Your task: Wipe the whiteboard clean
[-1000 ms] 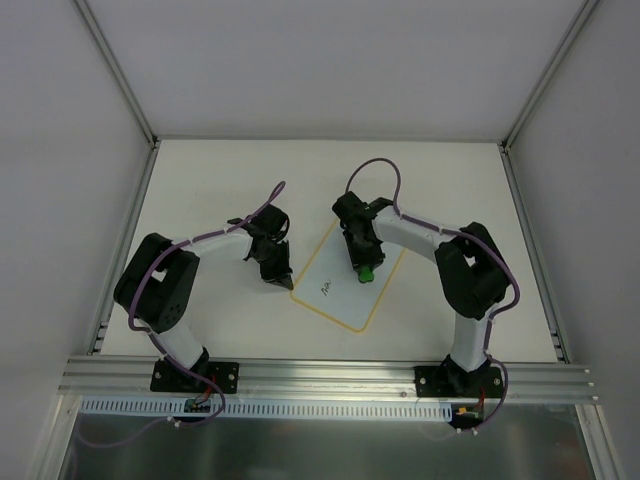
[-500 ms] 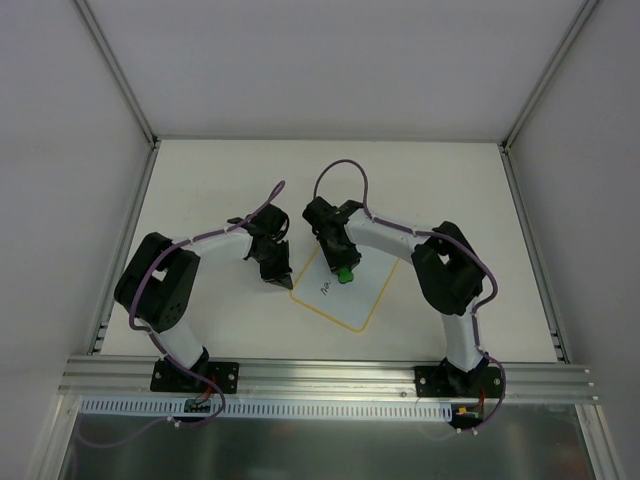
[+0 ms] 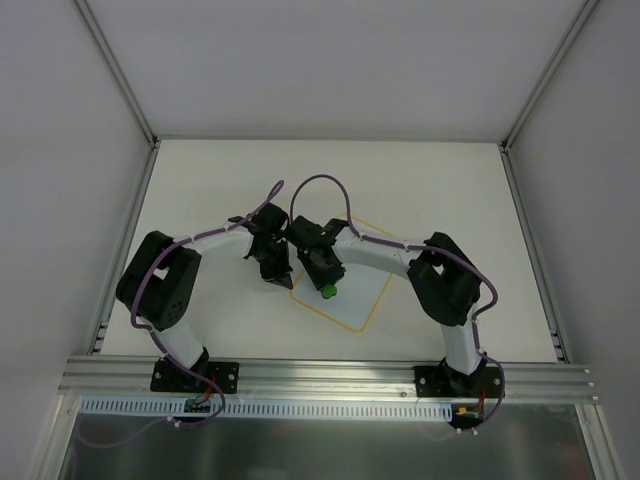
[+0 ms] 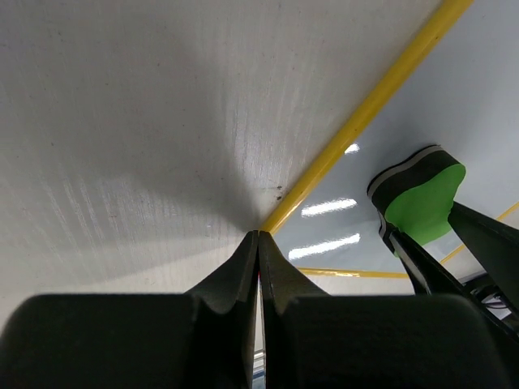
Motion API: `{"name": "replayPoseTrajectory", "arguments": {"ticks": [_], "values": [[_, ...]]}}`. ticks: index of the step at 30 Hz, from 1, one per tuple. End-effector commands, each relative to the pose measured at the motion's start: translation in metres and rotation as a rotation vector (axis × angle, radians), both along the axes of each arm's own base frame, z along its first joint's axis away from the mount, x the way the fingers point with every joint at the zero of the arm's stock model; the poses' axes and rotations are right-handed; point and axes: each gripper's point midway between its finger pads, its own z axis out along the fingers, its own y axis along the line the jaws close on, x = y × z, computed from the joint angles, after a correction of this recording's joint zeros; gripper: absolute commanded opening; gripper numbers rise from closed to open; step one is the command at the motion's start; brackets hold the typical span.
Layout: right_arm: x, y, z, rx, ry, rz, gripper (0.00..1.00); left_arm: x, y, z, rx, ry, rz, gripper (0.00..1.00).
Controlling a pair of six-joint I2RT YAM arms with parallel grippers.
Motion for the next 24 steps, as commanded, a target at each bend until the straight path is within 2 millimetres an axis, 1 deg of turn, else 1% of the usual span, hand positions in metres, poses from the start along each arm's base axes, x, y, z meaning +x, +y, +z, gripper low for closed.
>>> {"name": "replayPoseTrajectory", "arguments": {"ticks": [1, 3, 4, 6, 7, 9, 10, 11, 14, 16, 18, 19, 20, 21, 22, 23, 24], "values": [[-0.045, -0.02, -0.032, -0.073, 0.152, -0.015, 0.0, 0.008, 0.014, -0.017, 0.082, -0.016, 0.044, 0.0], [-0.049, -0.035, -0.033, -0.112, 0.154, -0.031, 0.0, 0.009, 0.017, -0.018, 0.089, -0.017, 0.055, 0.0], [-0.048, -0.04, -0.032, -0.125, 0.144, -0.04, 0.0, 0.009, 0.018, -0.018, 0.09, -0.016, 0.059, 0.0], [-0.049, -0.05, -0.027, -0.143, 0.134, -0.053, 0.0, 0.01, 0.02, -0.017, 0.091, -0.019, 0.066, 0.0], [-0.05, -0.06, -0.029, -0.173, 0.128, -0.06, 0.0, 0.011, 0.021, -0.017, 0.092, -0.022, 0.066, 0.0], [-0.05, -0.074, -0.023, -0.201, 0.117, -0.085, 0.0, 0.011, 0.022, -0.017, 0.093, -0.021, 0.066, 0.0], [-0.05, -0.084, -0.024, -0.228, 0.109, -0.101, 0.0, 0.01, 0.022, -0.017, 0.093, -0.021, 0.066, 0.0], [-0.047, -0.092, -0.02, -0.238, 0.101, -0.131, 0.0, 0.011, 0.022, -0.017, 0.092, -0.024, 0.068, 0.0], [-0.041, -0.103, -0.016, -0.253, 0.079, -0.167, 0.0, 0.013, 0.021, -0.014, 0.084, -0.032, 0.058, 0.0], [-0.038, -0.1, -0.012, -0.236, 0.071, -0.179, 0.0, 0.015, 0.019, -0.01, 0.075, -0.044, 0.051, 0.0], [-0.032, -0.092, -0.007, -0.212, 0.058, -0.178, 0.0, 0.017, 0.016, 0.001, 0.052, -0.075, 0.04, 0.0], [-0.03, -0.088, -0.008, -0.205, 0.057, -0.18, 0.0, 0.016, 0.016, 0.004, 0.045, -0.084, 0.035, 0.02], [-0.028, -0.085, -0.007, -0.197, 0.055, -0.184, 0.0, 0.017, 0.013, 0.012, 0.027, -0.102, 0.032, 0.15], [-0.021, -0.077, -0.004, -0.175, 0.04, -0.188, 0.0, 0.015, 0.01, 0.014, 0.015, -0.104, 0.023, 0.2], [-0.019, -0.073, -0.007, -0.173, 0.043, -0.196, 0.0, 0.012, 0.01, 0.015, 0.012, -0.104, 0.019, 0.24], [-0.016, -0.069, -0.008, -0.16, 0.039, -0.203, 0.0, 0.009, 0.005, 0.018, 0.004, -0.111, 0.002, 0.3], [-0.013, -0.065, -0.009, -0.147, 0.041, -0.212, 0.0, 0.006, 0.004, 0.018, 0.005, -0.11, -0.006, 0.32]]}}
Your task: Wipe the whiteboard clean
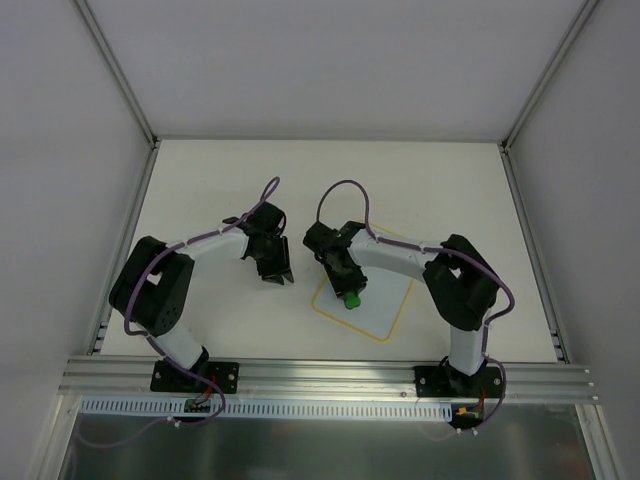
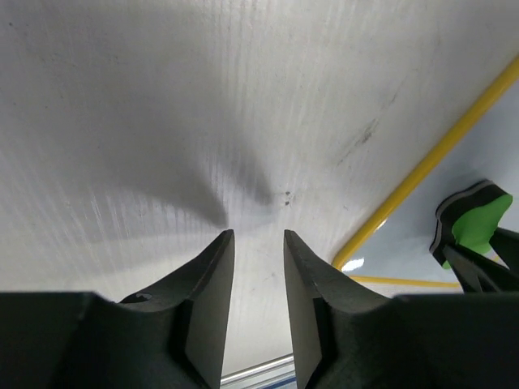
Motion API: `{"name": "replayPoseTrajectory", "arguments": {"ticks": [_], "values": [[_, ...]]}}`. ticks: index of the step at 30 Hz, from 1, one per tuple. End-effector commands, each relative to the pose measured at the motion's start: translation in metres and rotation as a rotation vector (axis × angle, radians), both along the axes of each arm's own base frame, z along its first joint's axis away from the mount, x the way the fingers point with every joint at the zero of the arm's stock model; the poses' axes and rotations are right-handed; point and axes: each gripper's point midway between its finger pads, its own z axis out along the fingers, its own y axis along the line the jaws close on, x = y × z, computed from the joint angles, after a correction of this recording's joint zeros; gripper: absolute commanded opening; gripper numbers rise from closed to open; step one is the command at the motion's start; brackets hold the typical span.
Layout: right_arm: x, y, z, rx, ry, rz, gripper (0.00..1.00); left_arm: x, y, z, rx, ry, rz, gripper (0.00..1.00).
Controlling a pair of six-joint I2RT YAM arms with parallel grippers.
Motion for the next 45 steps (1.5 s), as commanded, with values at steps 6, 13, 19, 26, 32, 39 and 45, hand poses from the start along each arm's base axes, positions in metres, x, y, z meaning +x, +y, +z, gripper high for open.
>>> {"name": "replayPoseTrajectory", "arguments": {"ticks": [6, 13, 19, 26, 32, 39, 45], "values": [[0.034, 0.03, -0.02, 0.033, -0.059, -0.123, 0.0, -0.012, 0.002, 0.006, 0.011, -0.034, 0.0, 0.34], [0.049, 0.053, -0.022, 0.137, -0.048, -0.198, 0.0, -0.01, 0.003, 0.005, 0.016, -0.056, 0.001, 0.32], [0.048, 0.05, -0.024, 0.129, -0.047, -0.199, 0.0, 0.001, -0.003, 0.004, 0.01, -0.065, 0.007, 0.3], [0.045, 0.047, -0.027, 0.118, -0.042, -0.202, 0.0, 0.005, -0.011, -0.001, -0.011, -0.057, -0.001, 0.29], [0.042, 0.047, -0.032, 0.115, -0.027, -0.201, 0.0, 0.016, -0.017, -0.004, -0.004, -0.082, -0.005, 0.27], [0.039, 0.045, -0.034, 0.117, -0.025, -0.215, 0.0, -0.001, -0.015, -0.029, 0.039, -0.016, -0.015, 0.01], [0.03, 0.068, -0.04, 0.196, 0.021, -0.251, 0.0, -0.017, -0.022, -0.039, 0.038, 0.017, -0.031, 0.0]]}}
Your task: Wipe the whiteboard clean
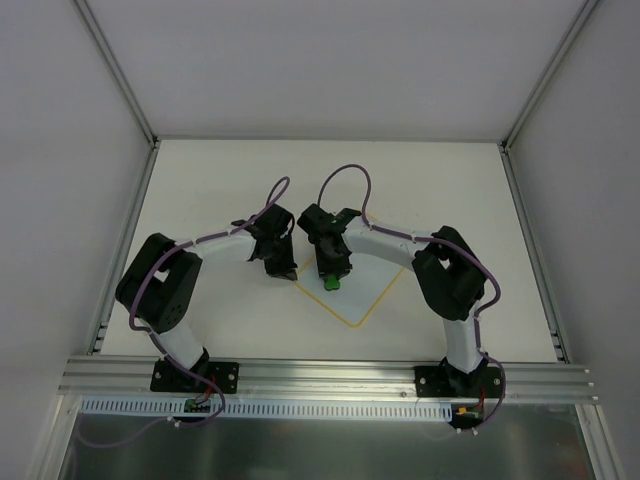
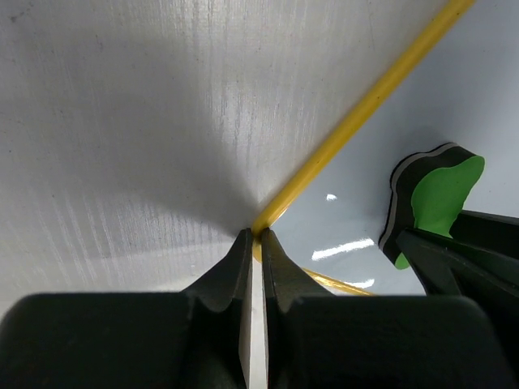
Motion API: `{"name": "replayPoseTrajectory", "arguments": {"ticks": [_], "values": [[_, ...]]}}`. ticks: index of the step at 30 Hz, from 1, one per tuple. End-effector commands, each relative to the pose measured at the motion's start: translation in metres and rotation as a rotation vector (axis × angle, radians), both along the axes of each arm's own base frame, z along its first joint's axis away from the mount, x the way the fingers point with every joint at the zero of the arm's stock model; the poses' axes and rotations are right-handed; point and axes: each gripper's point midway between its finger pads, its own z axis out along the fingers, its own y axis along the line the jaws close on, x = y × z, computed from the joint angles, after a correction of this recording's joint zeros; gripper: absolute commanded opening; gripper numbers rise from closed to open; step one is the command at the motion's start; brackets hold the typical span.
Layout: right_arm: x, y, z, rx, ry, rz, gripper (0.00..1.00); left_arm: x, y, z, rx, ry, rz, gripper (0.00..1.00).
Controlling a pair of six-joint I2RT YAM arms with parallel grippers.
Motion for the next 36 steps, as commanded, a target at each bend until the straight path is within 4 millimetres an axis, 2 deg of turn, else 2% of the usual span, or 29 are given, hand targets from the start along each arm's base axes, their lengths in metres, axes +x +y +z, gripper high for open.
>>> {"name": "replayPoseTrajectory", "arguments": {"ticks": [1, 5, 6, 8, 10, 12, 13, 14, 16, 18, 23, 30, 34, 36], "values": [[-0.016, 0.022, -0.039, 0.051, 0.076, -0.047, 0.0, -0.029, -0.005, -0.031, 0.044, 0.085, -0.021, 0.0], [-0.021, 0.051, -0.038, 0.091, 0.087, -0.021, 0.0, -0.028, -0.004, -0.03, 0.048, 0.08, -0.011, 0.0], [-0.021, 0.053, -0.04, 0.091, 0.09, -0.022, 0.0, -0.027, -0.004, -0.03, 0.05, 0.077, -0.008, 0.0], [-0.017, 0.05, -0.043, 0.08, 0.084, -0.048, 0.0, -0.029, -0.002, -0.031, 0.053, 0.082, -0.003, 0.0], [-0.015, 0.038, -0.043, 0.059, 0.069, -0.087, 0.0, -0.029, 0.001, -0.033, 0.064, 0.078, 0.006, 0.0], [-0.006, 0.021, -0.044, 0.034, 0.048, -0.138, 0.0, -0.028, 0.005, -0.034, 0.069, 0.081, 0.023, 0.0], [-0.008, 0.008, -0.048, 0.007, 0.05, -0.158, 0.0, -0.029, 0.008, -0.035, 0.072, 0.087, 0.032, 0.0], [0.001, -0.002, -0.043, -0.001, 0.02, -0.188, 0.0, -0.028, 0.009, -0.035, 0.073, 0.087, 0.042, 0.0], [0.004, -0.023, -0.043, -0.039, -0.003, -0.211, 0.0, -0.027, 0.015, -0.037, 0.078, 0.092, 0.064, 0.0], [0.015, -0.042, -0.033, -0.054, -0.049, -0.248, 0.0, -0.026, 0.02, -0.037, 0.082, 0.094, 0.084, 0.0], [0.027, -0.092, -0.026, -0.099, -0.083, -0.34, 0.0, -0.025, 0.025, -0.039, 0.086, 0.102, 0.107, 0.0], [0.04, -0.143, -0.015, -0.139, -0.117, -0.422, 0.0, -0.023, 0.026, -0.039, 0.084, 0.103, 0.114, 0.0], [0.055, -0.168, 0.007, -0.11, -0.16, -0.469, 0.0, -0.018, 0.022, -0.033, 0.068, 0.086, 0.109, 0.0], [0.067, -0.19, 0.029, -0.095, -0.214, -0.504, 0.0, -0.016, 0.021, -0.03, 0.064, 0.076, 0.104, 0.0]]}}
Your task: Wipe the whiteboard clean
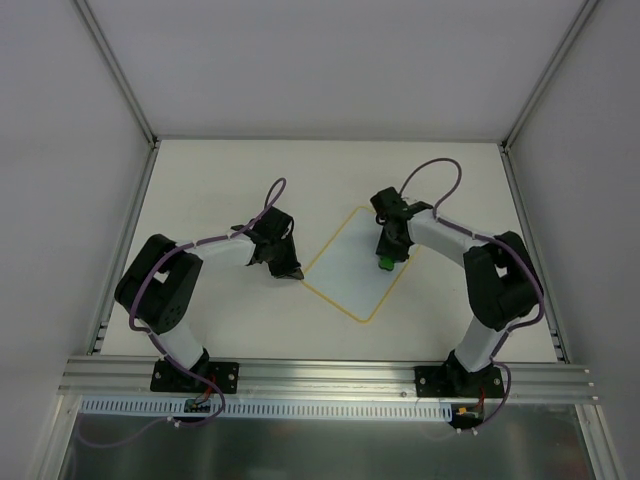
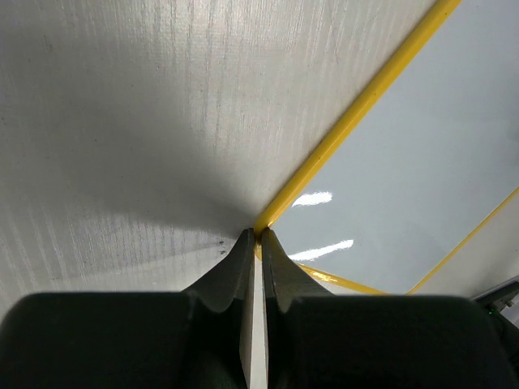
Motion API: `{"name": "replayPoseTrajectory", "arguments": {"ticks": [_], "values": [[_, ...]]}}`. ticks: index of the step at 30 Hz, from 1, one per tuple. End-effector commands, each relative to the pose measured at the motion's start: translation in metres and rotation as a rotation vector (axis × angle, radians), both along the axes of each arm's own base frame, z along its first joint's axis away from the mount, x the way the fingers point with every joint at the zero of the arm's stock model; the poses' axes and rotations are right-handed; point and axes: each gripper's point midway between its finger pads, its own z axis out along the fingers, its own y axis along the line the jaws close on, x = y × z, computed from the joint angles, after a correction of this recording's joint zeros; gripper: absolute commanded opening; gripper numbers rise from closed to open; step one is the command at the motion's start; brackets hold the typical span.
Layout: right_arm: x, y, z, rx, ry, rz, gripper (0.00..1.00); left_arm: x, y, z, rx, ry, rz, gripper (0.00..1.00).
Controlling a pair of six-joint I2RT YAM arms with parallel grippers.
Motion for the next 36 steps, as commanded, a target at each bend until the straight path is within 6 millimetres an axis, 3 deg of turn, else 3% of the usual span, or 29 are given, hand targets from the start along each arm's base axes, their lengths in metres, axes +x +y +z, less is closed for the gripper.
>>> {"name": "replayPoseTrajectory", "arguments": {"ticks": [1, 4, 5, 11, 14, 19, 24, 26, 30, 31, 32, 35, 36], "values": [[0.009, -0.058, 0.03, -0.103, -0.063, -0.064, 0.0, -0.019, 0.029, -0.027, 0.132, 0.087, 0.021, 0.0], [0.022, -0.098, 0.049, -0.104, -0.109, -0.154, 0.0, -0.014, 0.026, -0.023, 0.124, 0.072, 0.015, 0.0], [0.026, -0.121, 0.052, -0.107, -0.108, -0.206, 0.0, -0.013, 0.025, -0.023, 0.123, 0.072, 0.012, 0.0], [0.035, -0.181, 0.039, -0.086, -0.046, -0.342, 0.01, -0.006, 0.02, -0.018, 0.109, 0.056, 0.003, 0.0], [0.037, -0.194, 0.025, -0.066, 0.005, -0.373, 0.04, -0.005, 0.019, -0.016, 0.105, 0.051, 0.001, 0.0], [0.039, -0.197, 0.005, 0.0, 0.054, -0.393, 0.13, -0.002, 0.017, -0.009, 0.093, 0.033, 0.003, 0.0], [0.034, -0.198, -0.005, 0.009, 0.085, -0.398, 0.32, 0.003, 0.015, 0.0, 0.087, 0.004, 0.001, 0.14], [0.031, -0.199, -0.003, 0.01, 0.083, -0.403, 0.49, 0.005, 0.013, 0.004, 0.077, -0.003, -0.002, 0.23], [0.032, -0.203, 0.021, -0.001, 0.015, -0.394, 0.72, 0.013, 0.01, 0.02, 0.066, -0.044, -0.005, 0.36], [0.033, -0.203, 0.036, -0.002, -0.03, -0.385, 0.77, 0.017, 0.01, 0.027, 0.061, -0.068, -0.002, 0.39], [0.033, -0.205, 0.044, -0.007, -0.048, -0.381, 0.85, 0.018, 0.011, 0.031, 0.065, -0.078, -0.002, 0.47], [0.032, -0.212, 0.083, -0.043, -0.133, -0.34, 0.97, 0.029, 0.013, 0.054, 0.075, -0.146, -0.002, 0.6], [0.033, -0.215, 0.098, -0.061, -0.161, -0.328, 0.99, 0.034, 0.016, 0.065, 0.086, -0.188, -0.006, 0.74]]}}
